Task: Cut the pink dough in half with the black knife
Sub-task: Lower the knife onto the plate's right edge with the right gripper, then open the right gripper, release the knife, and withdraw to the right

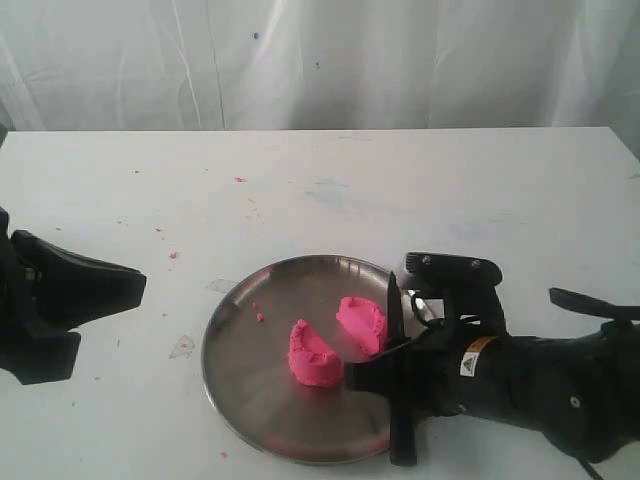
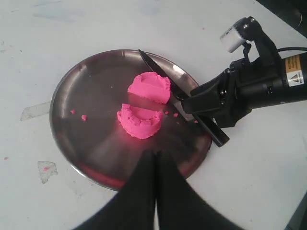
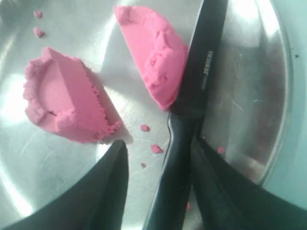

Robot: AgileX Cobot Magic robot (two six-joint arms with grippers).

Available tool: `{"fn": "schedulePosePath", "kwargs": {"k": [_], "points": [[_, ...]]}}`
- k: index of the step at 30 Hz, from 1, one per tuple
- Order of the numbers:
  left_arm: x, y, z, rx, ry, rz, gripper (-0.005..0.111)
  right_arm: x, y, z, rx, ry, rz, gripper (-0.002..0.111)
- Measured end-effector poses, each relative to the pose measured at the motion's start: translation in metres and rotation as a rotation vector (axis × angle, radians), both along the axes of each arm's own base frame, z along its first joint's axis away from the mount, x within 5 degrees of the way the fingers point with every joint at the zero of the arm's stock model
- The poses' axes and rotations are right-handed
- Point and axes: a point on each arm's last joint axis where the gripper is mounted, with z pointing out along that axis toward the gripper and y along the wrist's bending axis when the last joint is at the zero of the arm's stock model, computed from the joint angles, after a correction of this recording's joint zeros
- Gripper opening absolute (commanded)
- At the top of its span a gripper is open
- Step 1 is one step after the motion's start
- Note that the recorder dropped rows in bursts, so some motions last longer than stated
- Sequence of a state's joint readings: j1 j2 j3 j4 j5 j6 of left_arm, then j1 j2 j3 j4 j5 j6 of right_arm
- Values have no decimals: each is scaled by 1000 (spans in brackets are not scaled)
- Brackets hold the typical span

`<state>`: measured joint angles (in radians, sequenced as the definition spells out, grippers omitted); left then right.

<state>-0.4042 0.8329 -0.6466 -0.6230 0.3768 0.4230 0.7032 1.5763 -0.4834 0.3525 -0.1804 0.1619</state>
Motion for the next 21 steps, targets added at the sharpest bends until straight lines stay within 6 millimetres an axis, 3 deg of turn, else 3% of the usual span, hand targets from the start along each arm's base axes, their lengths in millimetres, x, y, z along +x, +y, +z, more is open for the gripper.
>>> {"fn": "schedulePosePath", "kwargs": {"k": [10,17,20,21], "points": [[0,0,0,0,0,0,0,2,-2,8,-67,-19,92,40],[0,0,0,0,0,0,0,7,-14,36,-70,-112,120,40],[0,0,0,0,0,0,0,4,-18,53,-87,-187,173,40],[0,0,0,0,0,0,0,-1,-22,68,-98,-252,214,40]]}}
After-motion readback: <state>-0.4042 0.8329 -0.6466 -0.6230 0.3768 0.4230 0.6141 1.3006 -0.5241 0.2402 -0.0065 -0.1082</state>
